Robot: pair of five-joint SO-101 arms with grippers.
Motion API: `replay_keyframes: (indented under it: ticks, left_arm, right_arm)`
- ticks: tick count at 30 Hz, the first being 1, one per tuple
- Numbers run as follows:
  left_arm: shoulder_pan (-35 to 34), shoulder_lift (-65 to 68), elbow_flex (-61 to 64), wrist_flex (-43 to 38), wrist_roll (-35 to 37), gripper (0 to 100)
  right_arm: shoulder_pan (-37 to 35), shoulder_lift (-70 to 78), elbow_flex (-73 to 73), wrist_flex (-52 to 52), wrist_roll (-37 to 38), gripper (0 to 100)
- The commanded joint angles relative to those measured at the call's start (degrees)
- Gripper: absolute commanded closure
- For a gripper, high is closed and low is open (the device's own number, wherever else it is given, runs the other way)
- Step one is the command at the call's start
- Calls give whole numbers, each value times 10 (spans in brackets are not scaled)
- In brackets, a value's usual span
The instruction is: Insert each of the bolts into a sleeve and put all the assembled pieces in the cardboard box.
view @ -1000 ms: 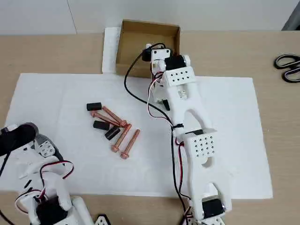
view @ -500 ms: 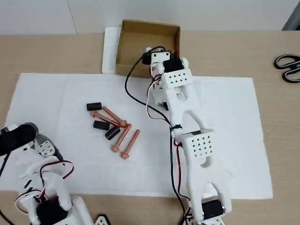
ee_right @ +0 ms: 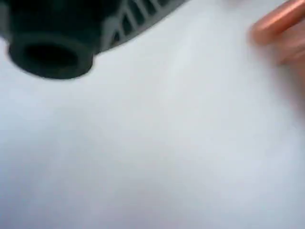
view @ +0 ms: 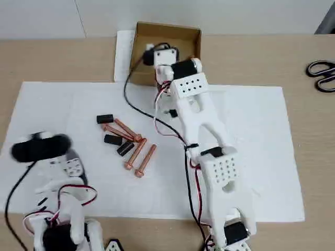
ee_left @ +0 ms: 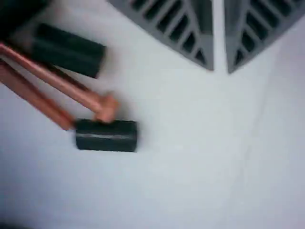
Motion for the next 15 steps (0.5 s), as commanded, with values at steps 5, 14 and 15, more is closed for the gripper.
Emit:
replay_keyframes:
  ticks: [5,14,15]
  left_arm:
    - [20,1,-24,-9,-9,994]
    - [21,1,-103,42,-6,994]
    - [21,1,-122,52,-6,994]
  right_arm:
    - [18,-272,98,3,25,991]
    - [24,-525,283,-53,25,990]
    - [24,-555,310,-62,25,990]
